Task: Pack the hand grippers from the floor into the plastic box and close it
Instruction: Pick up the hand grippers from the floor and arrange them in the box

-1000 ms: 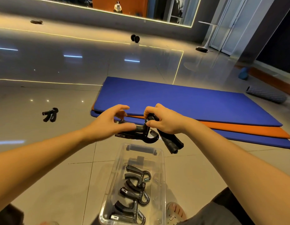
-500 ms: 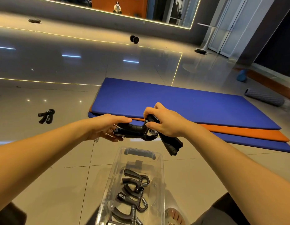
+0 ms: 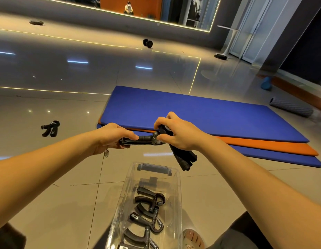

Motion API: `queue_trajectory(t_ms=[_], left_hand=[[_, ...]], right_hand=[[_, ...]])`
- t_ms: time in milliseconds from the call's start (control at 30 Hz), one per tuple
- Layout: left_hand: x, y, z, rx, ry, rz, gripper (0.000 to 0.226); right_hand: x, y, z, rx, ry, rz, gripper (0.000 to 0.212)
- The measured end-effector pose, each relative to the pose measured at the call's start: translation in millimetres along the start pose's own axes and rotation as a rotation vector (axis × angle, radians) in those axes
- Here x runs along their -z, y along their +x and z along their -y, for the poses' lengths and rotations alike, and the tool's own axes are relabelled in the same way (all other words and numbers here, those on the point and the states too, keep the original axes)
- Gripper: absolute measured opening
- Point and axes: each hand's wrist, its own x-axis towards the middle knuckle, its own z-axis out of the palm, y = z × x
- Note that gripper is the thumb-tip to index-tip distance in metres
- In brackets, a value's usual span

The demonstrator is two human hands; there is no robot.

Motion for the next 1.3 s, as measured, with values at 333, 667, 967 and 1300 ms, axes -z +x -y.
queue_trajectory(t_ms=[333,667,967,1300], left_hand=[[-15,7,19,-0.227,0.192,-0.107,0.067],[-74,51,104,-0.289,0.468,0.021,0.081],[-135,93,180,-0.304,0.561,0.088,0.073],[-170,132,216,-0.329,0.732,0.120,0.067]], right_hand=[[-7,-6,-17,-0.090,0.066,-0.010,0.042],[-85,-15,-74,-0.336,0.058,0.072,0.052],[-150,-41,-131,-0.482,0.057,0.098,0.054],[-167,-28,-142,-0.417,0.112,0.095,0.056]])
